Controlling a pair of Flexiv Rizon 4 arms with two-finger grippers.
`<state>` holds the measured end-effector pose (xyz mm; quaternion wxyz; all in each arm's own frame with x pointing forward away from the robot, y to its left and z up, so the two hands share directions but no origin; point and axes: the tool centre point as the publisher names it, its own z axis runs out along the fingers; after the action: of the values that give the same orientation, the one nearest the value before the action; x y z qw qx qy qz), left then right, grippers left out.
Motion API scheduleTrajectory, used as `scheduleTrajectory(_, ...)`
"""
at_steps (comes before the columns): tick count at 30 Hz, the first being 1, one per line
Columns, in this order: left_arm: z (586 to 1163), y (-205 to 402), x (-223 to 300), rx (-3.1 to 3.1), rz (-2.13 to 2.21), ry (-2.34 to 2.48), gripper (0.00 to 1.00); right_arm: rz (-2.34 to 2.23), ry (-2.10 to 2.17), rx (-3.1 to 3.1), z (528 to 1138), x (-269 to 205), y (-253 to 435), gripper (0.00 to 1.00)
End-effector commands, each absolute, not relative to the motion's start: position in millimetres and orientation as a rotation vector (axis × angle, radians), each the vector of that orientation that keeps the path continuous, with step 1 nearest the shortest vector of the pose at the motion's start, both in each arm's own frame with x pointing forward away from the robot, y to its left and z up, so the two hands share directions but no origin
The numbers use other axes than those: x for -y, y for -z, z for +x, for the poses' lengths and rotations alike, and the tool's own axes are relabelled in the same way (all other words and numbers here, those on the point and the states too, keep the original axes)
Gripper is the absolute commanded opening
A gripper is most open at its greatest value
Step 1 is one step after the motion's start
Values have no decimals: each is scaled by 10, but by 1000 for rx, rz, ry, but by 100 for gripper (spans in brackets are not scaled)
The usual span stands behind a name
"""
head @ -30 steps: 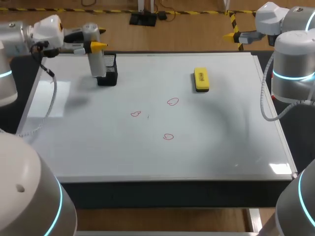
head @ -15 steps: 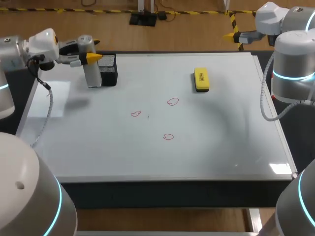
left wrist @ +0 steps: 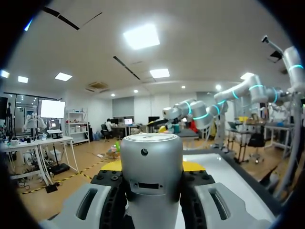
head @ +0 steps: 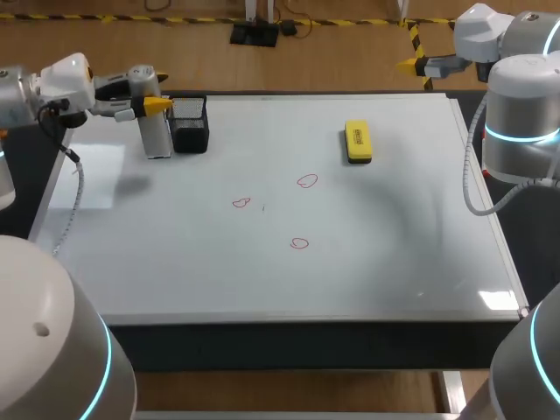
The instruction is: Pick up the inspection probe, press it on each red-marked spot on the whiteboard one by one, put down the probe, pick up the eraser, and wipe off all the red marks.
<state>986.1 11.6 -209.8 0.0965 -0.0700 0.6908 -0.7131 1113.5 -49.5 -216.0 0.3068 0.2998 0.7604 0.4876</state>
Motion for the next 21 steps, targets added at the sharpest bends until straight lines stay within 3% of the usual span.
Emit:
scheduleTrajectory(1, 9852, 2085, -120, -2047, -208, 2110, 0, 793, -1289, -2014, 11140, 497, 2159, 100)
scheduleTrajectory(11, 9852, 2085, -120, -2047, -208, 2110, 0, 525, -1229, -2360, 11427, 152, 2303, 100)
scheduleTrajectory(21, 9852, 2085, -120, -2047, -208, 2110, 0, -91, -885, -2758, 11390, -108, 2535, 100)
